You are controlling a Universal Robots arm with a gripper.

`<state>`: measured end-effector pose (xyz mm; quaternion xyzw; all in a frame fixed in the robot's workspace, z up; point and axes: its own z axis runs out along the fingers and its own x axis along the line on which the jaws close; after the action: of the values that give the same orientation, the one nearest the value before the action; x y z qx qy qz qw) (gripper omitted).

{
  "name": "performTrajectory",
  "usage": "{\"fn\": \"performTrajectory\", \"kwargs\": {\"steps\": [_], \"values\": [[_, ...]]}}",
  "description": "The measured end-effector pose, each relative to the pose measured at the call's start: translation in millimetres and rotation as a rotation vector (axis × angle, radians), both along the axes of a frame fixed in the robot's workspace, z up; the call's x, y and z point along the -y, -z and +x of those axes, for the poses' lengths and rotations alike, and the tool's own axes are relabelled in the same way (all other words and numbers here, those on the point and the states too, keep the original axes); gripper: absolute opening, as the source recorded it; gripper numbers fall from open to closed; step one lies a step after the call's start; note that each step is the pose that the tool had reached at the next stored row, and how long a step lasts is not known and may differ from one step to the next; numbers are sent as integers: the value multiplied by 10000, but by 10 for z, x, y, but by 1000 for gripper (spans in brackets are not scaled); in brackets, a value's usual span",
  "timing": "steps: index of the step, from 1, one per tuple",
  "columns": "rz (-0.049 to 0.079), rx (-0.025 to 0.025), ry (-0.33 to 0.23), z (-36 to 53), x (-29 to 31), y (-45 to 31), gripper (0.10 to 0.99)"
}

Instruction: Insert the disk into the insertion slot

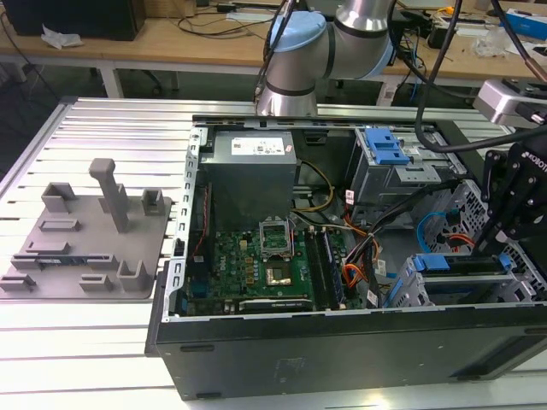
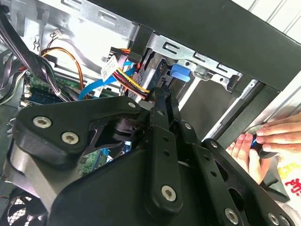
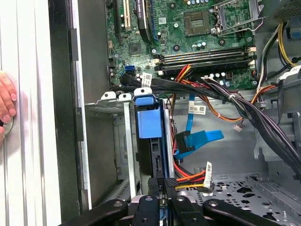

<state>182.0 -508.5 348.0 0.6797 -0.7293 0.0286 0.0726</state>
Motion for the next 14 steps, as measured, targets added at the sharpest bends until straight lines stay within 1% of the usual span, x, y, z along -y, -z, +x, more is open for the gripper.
{"fn": "performTrajectory", "kwargs": {"steps": [7, 14], "values": [[-6, 0, 0, 5, 2, 13, 165], [-8, -1, 0, 7, 1, 41, 165]]}}
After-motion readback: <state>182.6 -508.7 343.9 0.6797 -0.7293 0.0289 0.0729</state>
